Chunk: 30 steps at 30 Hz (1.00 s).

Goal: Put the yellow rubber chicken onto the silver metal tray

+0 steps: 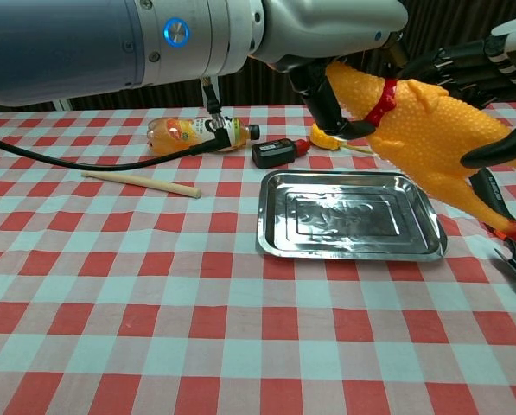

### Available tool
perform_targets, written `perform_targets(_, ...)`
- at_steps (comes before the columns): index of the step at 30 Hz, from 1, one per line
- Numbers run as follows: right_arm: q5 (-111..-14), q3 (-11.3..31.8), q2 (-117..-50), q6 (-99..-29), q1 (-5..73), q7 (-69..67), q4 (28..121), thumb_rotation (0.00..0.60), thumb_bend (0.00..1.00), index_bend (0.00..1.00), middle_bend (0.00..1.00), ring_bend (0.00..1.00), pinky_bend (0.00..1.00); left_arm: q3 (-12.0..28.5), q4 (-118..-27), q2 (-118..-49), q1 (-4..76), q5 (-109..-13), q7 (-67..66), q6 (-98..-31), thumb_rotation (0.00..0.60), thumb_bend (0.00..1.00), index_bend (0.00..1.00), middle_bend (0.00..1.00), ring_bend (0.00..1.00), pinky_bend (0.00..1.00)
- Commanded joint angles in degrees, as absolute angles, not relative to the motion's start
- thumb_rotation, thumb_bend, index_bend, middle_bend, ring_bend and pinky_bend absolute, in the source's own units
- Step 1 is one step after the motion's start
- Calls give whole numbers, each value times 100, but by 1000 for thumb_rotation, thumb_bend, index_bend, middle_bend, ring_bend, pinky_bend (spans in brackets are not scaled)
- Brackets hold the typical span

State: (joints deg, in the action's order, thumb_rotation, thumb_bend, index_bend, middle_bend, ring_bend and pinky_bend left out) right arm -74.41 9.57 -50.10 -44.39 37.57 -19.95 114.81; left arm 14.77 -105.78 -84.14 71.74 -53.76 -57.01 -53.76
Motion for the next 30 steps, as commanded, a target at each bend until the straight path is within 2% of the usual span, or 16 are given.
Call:
perform_targets(1,-7212,987,-5125,-4286,3873,-1890,11339,600,247,0,109,83,215,1437,-10558,-8412,7202,-5367,-5662,-5422,600,650,596,714,646,726)
perform_targets(11,-6797,998,-5271,-4201,3948,-1670,11153,600,247,1,109,107,244,1312,-10552,-8385,7287,-5402,-5535,-5519,600,650,597,715,647,725)
perform_targets(15,-6669,1005,-5323,-4186,3973,-1582,11094,600,247,54,113,140,279,1268,-10550,-8379,7315,-5412,-5504,-5546,600,650,598,716,648,726)
perform_targets(18,-6578,999,-5339,-4167,3988,-1519,11061,600,247,176,158,194,336,1243,-10550,-8372,7325,-5418,-5479,-5558,600,650,598,716,648,726)
perform_targets(22,-6333,998,-5413,-4212,4011,-1349,11010,600,246,385,284,320,457,1201,-10528,-8370,7340,-5428,-5432,-5583,600,650,598,716,648,726)
perform_targets(30,-5746,969,-5569,-4538,4037,-755,11035,600,249,648,516,550,664,1156,-10497,-8367,7349,-5508,-5315,-5638,600,650,599,716,648,726)
